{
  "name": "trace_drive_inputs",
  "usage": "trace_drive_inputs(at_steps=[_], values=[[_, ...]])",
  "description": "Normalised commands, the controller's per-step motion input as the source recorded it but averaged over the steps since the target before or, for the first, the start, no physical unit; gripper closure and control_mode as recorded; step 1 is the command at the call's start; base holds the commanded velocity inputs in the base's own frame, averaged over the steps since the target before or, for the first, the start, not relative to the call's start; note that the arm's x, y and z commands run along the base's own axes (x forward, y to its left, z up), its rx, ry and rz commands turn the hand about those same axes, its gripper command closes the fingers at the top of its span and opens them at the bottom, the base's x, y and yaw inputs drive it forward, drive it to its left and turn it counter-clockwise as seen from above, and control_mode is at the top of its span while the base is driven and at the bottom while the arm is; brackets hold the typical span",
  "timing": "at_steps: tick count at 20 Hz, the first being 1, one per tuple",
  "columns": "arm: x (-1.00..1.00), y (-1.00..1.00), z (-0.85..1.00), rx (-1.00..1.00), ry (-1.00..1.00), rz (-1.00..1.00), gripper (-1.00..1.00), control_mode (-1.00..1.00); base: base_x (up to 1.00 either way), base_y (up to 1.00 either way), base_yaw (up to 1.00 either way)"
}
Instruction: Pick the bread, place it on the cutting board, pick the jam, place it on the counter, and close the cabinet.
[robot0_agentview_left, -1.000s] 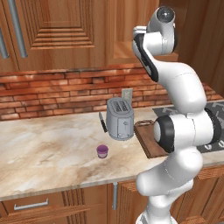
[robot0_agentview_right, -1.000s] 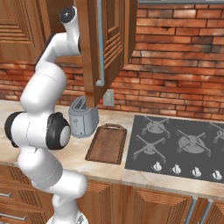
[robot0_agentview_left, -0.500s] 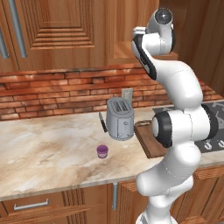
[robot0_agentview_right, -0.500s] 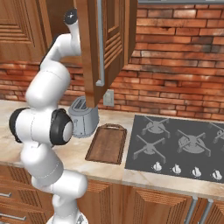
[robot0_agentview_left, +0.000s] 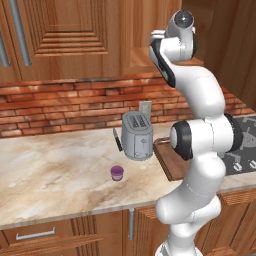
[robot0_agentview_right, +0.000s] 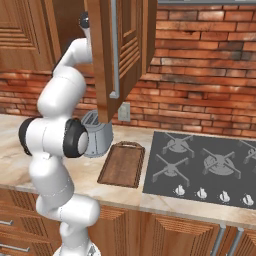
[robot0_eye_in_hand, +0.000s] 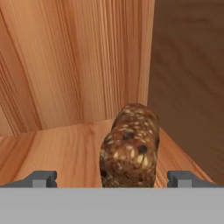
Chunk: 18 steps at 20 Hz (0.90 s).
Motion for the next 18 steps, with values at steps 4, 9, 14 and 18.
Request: trace_drive_inputs(at_steps=[4,9,14,18], values=[[0.26,-0.1,0.0,0.0,0.0,-0.01,-1.0,-1.0,0.0,0.0,0.0],[0.21,-0.08,0.0,0.0,0.0,-0.01,-1.0,-1.0,0.0,0.0,0.0],[0.1,-0.07,-0.01,0.0,0.0,0.0,-1.0,-1.0,0.0,0.0,0.0],[0.07,-0.06,-0.07,0.0,0.0,0.0,-1.0,-1.0,0.0,0.0,0.0]])
